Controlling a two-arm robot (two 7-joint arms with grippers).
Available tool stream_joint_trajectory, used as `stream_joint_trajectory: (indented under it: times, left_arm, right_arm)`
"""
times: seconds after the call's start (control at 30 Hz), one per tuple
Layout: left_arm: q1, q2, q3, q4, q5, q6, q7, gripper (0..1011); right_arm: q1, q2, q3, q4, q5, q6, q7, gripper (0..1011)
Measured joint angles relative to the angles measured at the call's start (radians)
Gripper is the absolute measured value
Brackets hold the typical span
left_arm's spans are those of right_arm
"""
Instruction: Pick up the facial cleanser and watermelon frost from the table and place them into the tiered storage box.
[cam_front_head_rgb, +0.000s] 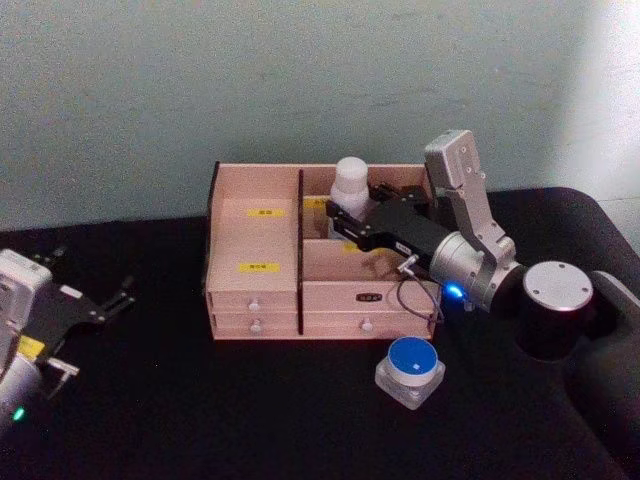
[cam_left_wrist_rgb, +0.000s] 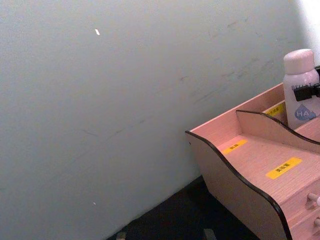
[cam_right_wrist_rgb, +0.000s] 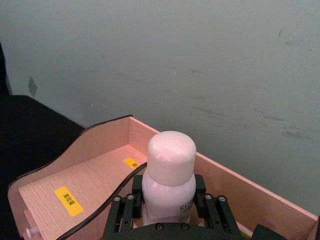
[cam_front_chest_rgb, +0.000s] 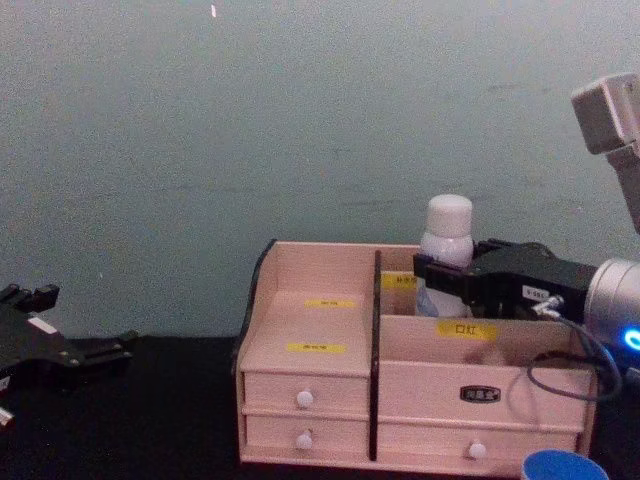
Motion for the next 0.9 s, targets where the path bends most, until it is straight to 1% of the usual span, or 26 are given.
stream_joint_trajectory:
  times: [0.13,0.67,0.7,0.73,0.77,0.8,0.87,0.9]
  left_arm:
    - [0.000,0.000,0.000,0.000,0.000,0.000,0.000,1001]
    - [0.000,0.000,0.000,0.000,0.000,0.000,0.000,1001]
    - [0.000,0.000,0.000,0.000,0.000,0.000,0.000,1001]
    - [0.000,0.000,0.000,0.000,0.000,0.000,0.000,1001]
    - [0.000,0.000,0.000,0.000,0.000,0.000,0.000,1001]
    - [0.000,0.000,0.000,0.000,0.000,0.000,0.000,1001]
    - [0.000,0.000,0.000,0.000,0.000,0.000,0.000,1001]
    - [0.000,0.000,0.000,0.000,0.000,0.000,0.000,1001]
  right_arm:
    - [0.000,-0.002,0.001,0.001,-0.001,0.012,-0.003,593]
    - [-0.001,-0.001,0.001,0.000,-0.001,0.009,-0.003,594]
    - [-0.001,0.000,0.001,0.000,-0.001,0.008,-0.003,626]
    - [-0.001,0.000,0.001,0.000,-0.001,0.008,-0.003,626]
    - [-0.001,0.000,0.001,0.000,-0.001,0.008,-0.003,661]
    - [-0.001,0.000,0.001,0.000,-0.001,0.008,-0.003,717]
    - [-0.001,0.000,0.001,-0.001,-0.001,0.007,-0.003,760]
    - [-0.001,0.000,0.001,-0.001,-0.001,0.007,-0.003,798]
